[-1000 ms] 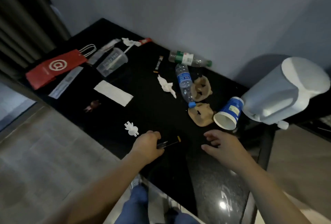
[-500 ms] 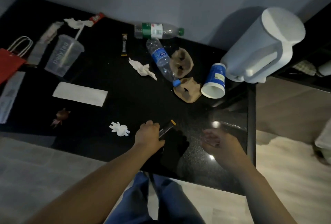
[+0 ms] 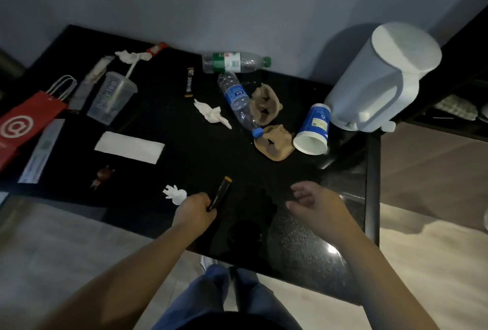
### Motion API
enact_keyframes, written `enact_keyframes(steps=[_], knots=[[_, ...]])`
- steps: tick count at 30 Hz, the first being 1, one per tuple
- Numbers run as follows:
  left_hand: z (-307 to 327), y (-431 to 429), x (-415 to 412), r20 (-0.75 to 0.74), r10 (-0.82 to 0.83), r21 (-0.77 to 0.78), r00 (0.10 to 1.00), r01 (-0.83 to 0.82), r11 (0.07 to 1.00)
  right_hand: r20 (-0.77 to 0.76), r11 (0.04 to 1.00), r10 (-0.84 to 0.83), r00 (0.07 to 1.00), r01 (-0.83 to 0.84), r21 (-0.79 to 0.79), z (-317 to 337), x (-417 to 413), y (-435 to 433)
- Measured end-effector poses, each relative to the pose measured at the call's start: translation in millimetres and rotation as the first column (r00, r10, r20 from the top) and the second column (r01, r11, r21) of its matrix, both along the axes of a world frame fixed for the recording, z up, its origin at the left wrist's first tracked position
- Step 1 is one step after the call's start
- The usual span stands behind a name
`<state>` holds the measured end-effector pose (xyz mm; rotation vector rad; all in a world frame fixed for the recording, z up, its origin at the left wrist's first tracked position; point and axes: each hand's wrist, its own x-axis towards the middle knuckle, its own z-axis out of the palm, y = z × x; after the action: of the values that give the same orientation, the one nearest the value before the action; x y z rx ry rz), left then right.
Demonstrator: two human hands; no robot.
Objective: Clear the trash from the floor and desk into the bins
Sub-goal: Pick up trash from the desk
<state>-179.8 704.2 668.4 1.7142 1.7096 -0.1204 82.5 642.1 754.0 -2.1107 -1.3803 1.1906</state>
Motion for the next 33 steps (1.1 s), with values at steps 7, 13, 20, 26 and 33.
enact_keyframes(steps=[7, 13, 20, 26, 33], knots=[[13.6, -5.2, -45.8, -0.09, 0.282, 0.034, 0.955, -0.28, 0.959, -0.044, 0.988, 0.152, 0.987, -0.152, 0.003, 0.9, -11.0, 36.1], [7.9, 2.4, -61.3, -0.074, 0.398, 0.037, 0.915, -0.396, 0.917, -0.048, 0.98, 0.195, 0.98, -0.197, -0.028, -5.3, -22.5, 47.9], [-5.8, 26.5, -66.7, -0.104, 0.362, 0.053, 0.926, -0.359, 0.932, -0.023, 0.989, 0.131, 0.991, -0.132, -0.071, -15.0, -31.9, 61.6], [-12.1, 43.6, -66.9, -0.118, 0.195, -0.006, 0.974, -0.197, 0.98, -0.01, 0.988, 0.116, 0.993, -0.117, -0.097, -19.5, -57.3, 66.5], [-23.1, 45.3, -67.1, -0.12, 0.162, -0.021, 0.98, -0.165, 0.986, 0.009, 0.988, 0.101, 0.995, -0.099, -0.121, -16.4, -72.6, 74.0]])
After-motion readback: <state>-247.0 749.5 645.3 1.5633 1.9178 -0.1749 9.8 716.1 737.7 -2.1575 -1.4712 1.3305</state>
